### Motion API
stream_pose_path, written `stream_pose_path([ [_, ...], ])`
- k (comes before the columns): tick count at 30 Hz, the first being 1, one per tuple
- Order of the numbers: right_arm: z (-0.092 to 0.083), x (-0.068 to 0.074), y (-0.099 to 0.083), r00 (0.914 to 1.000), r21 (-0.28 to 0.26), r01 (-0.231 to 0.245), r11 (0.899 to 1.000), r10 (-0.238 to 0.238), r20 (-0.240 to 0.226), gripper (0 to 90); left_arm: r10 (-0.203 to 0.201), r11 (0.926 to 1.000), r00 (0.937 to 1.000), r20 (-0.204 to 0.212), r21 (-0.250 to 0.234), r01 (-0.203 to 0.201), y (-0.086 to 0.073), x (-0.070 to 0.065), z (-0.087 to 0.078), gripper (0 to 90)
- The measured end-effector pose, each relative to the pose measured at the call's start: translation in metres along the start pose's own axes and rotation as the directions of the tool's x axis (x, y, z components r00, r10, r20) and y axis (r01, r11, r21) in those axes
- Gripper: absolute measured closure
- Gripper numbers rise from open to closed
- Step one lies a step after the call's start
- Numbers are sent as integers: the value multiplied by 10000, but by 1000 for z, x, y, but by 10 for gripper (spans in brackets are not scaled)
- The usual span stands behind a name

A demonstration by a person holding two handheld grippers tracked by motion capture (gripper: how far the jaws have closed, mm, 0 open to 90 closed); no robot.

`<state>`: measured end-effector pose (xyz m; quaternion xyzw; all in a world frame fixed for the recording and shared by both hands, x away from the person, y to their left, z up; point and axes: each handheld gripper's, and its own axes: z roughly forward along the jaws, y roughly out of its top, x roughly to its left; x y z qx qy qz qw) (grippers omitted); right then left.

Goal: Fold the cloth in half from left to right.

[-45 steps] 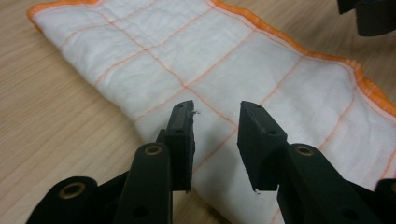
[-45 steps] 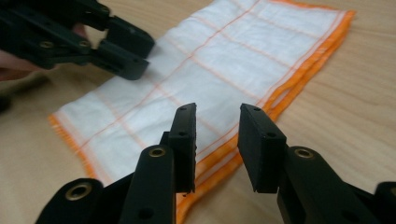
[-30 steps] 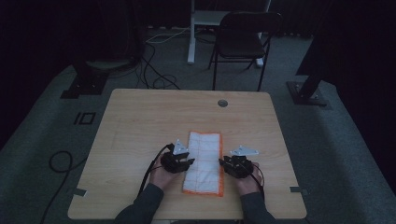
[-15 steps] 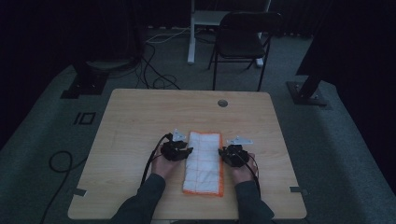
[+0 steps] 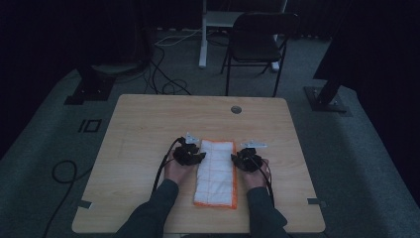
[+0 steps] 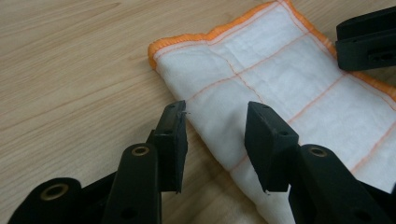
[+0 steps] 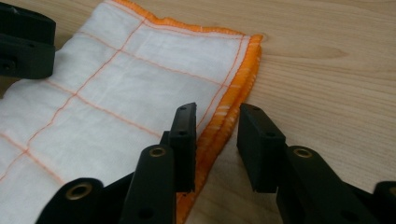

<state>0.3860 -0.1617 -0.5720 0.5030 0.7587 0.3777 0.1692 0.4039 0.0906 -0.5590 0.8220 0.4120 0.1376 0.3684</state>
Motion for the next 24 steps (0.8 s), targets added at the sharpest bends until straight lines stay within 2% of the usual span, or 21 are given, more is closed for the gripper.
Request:
stream_pose_path([
  [5,6,0,6,9999,141,-19,9999,18,110,678,-65,9998,10000,-72,212,67,2,2,6,597],
  [14,9,2,8,9996,292,29,9996,-37,291,704,-294,9993,9996,-24,251,295,1,4,10,612],
  [18,10,4,9,9996,369,143,9992,-152,257,765,-433,9986,9990,53,292,431,2,2,11,681],
  [22,11,4,9,9999,284,-51,9996,47,125,844,-301,9988,9994,151,402,294,3,0,12,794],
  [24,10,5,9,9997,240,127,9996,-132,210,861,-137,9989,9999,94,447,132,5,-2,12,838],
])
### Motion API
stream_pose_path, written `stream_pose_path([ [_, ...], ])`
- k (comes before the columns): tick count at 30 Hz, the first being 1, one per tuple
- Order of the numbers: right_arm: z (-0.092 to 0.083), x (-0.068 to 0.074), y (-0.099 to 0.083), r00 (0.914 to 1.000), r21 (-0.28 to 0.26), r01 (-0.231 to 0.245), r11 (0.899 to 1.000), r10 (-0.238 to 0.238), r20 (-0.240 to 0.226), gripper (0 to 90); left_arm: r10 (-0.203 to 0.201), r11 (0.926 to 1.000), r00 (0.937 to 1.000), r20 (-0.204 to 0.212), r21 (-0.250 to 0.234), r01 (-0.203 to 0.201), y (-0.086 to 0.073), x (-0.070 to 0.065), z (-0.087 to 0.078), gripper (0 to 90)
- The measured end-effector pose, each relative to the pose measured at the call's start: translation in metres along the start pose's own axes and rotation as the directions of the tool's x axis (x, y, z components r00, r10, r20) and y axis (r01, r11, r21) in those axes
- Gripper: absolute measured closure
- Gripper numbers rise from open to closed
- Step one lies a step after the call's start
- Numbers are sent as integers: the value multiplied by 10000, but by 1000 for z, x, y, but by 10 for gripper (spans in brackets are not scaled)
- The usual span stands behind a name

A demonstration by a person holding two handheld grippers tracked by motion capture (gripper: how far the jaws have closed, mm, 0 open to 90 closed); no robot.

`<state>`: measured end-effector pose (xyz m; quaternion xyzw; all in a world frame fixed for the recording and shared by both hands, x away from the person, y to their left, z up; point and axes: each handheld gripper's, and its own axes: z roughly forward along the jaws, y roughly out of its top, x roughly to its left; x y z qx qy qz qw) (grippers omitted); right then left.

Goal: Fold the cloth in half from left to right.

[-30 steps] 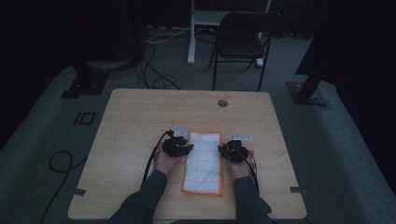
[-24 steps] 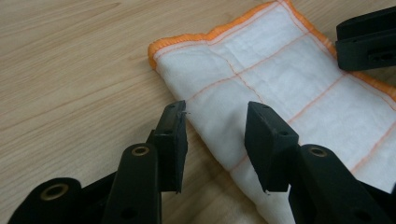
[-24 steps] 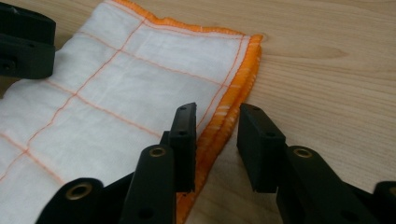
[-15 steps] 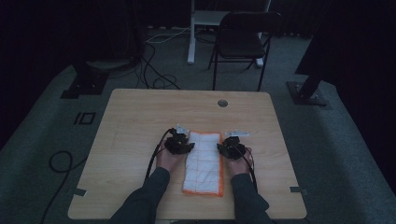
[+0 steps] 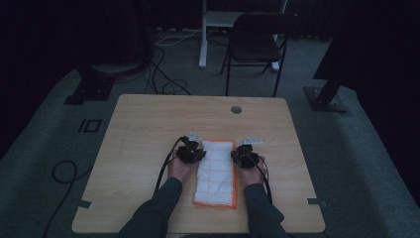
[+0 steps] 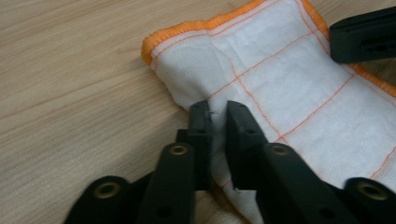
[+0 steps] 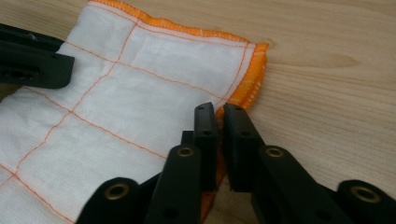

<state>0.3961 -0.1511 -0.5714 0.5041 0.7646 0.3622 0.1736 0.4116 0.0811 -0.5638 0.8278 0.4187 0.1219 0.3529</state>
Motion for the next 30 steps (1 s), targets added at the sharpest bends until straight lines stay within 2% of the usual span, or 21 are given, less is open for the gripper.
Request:
stream_pose_path([
  [7,-4,0,1,10000,-184,17,9998,-17,-39,877,115,9999,9999,-56,-61,-115,3,-1,-3,868],
  [15,-12,1,5,9999,-504,146,9986,-147,-20,880,52,9988,9999,-100,-492,-57,7,-3,-12,867],
  [24,-35,6,5,9992,-1185,361,9923,-380,-140,882,455,9931,9989,-82,-1078,-461,8,-12,-35,864],
  [30,-50,11,-2,9978,-1497,535,9873,-589,-315,882,699,9872,9975,-48,-1431,-699,-2,-22,-52,861],
])
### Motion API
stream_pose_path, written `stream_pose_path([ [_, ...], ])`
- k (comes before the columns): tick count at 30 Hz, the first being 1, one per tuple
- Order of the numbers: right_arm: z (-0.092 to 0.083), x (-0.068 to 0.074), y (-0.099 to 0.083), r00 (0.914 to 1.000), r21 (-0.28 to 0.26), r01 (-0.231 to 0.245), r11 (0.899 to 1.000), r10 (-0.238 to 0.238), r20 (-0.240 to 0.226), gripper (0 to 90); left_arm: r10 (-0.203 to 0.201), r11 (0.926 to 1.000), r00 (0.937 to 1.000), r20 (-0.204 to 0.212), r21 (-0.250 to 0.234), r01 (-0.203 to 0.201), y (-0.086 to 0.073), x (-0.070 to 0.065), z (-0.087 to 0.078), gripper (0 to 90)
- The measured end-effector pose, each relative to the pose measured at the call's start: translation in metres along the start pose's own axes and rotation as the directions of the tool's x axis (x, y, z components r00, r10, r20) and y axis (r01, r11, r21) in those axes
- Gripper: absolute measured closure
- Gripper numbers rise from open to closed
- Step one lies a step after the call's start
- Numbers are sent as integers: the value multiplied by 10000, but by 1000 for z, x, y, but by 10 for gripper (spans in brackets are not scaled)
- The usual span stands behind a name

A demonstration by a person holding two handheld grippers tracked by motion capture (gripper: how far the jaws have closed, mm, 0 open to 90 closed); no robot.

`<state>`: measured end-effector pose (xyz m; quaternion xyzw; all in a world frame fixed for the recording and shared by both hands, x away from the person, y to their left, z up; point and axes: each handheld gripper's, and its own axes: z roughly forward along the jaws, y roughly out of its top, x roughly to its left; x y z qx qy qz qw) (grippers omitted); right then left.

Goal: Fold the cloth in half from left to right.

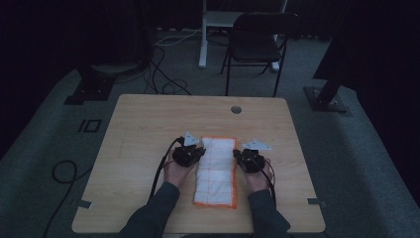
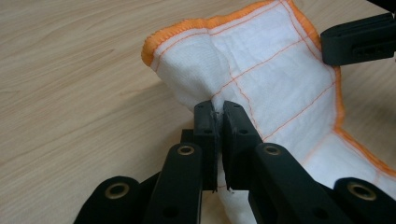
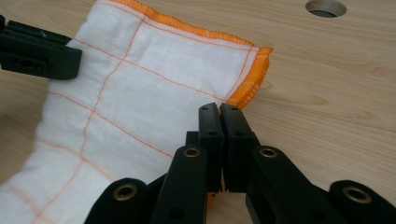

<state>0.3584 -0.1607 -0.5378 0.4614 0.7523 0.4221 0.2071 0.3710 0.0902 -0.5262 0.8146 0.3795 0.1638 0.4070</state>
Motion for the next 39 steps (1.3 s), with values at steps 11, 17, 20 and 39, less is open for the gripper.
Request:
stream_pose_path([
  [11,-24,16,-15,9991,-173,362,9992,-366,-235,882,126,9994,9996,264,-312,-118,-20,-16,-21,857],
  [17,-34,24,-28,9976,-40,531,9986,-533,-447,880,98,9995,9985,530,-305,-81,-34,-26,-32,853],
  [20,-37,26,-33,9974,60,488,9988,-484,-539,879,114,9997,9983,579,-203,-103,-41,-30,-34,850],
  [39,-30,38,-60,9936,1191,660,9907,-543,-989,874,150,9980,9981,603,596,-186,-73,-35,-26,838],
])
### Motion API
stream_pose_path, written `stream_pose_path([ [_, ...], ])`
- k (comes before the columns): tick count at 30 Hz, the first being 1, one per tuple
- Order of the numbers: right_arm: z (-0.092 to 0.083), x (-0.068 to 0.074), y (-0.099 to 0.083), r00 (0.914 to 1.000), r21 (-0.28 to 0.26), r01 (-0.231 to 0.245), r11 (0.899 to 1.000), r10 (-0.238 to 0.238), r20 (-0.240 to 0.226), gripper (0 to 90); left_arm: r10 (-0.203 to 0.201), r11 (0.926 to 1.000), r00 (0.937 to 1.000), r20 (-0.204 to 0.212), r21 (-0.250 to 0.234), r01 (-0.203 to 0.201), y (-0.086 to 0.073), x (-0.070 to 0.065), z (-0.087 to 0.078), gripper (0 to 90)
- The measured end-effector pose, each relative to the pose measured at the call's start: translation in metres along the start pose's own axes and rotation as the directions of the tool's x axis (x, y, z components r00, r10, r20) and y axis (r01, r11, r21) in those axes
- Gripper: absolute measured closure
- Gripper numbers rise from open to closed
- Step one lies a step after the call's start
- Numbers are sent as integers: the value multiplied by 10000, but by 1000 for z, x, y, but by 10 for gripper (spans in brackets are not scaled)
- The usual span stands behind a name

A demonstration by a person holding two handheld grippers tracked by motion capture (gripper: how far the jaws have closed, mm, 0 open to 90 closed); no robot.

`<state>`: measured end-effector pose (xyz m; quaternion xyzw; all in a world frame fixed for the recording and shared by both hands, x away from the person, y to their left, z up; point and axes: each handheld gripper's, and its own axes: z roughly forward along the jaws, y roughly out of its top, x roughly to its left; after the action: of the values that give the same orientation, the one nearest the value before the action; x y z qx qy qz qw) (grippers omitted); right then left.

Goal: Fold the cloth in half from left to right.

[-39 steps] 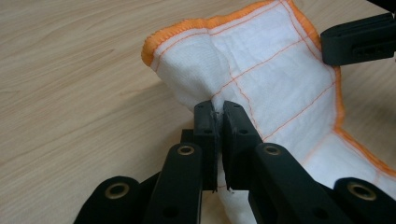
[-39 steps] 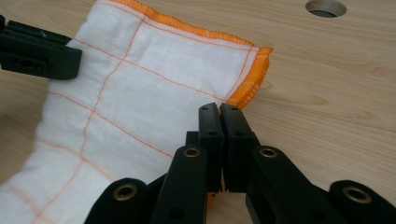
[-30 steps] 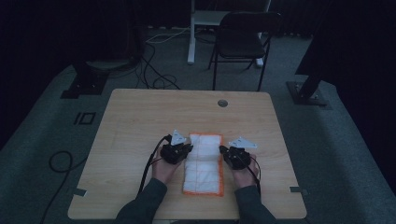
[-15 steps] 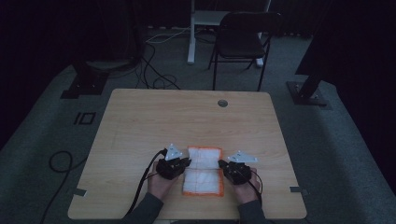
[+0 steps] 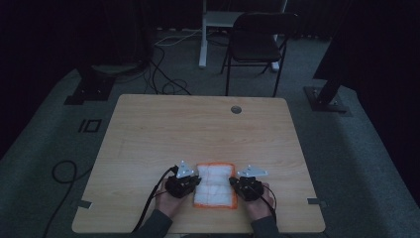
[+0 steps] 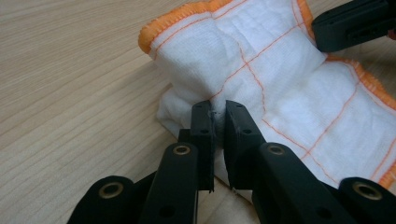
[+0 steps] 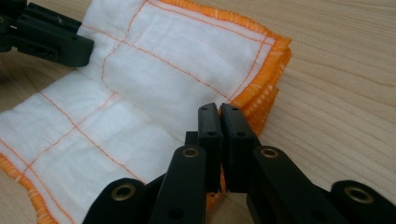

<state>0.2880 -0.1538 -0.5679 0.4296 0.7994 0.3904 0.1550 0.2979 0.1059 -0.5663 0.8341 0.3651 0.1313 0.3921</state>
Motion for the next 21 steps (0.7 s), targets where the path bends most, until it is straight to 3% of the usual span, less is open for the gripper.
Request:
stream_pose_path([
  [9,10,-6,5,9999,-118,38,9999,-36,128,852,-189,9998,9991,-379,75,192,12,9,7,782],
  [13,6,-7,7,9999,-211,-59,9998,61,112,761,-276,9996,9994,-211,-73,274,14,11,1,670],
  [15,2,-9,8,9999,-430,-111,9990,112,34,661,-387,9988,9992,-120,-289,383,17,13,-4,641],
  [21,0,-15,17,9985,-849,-449,9954,474,270,606,-581,9960,9983,-94,-688,573,30,19,-8,603],
])
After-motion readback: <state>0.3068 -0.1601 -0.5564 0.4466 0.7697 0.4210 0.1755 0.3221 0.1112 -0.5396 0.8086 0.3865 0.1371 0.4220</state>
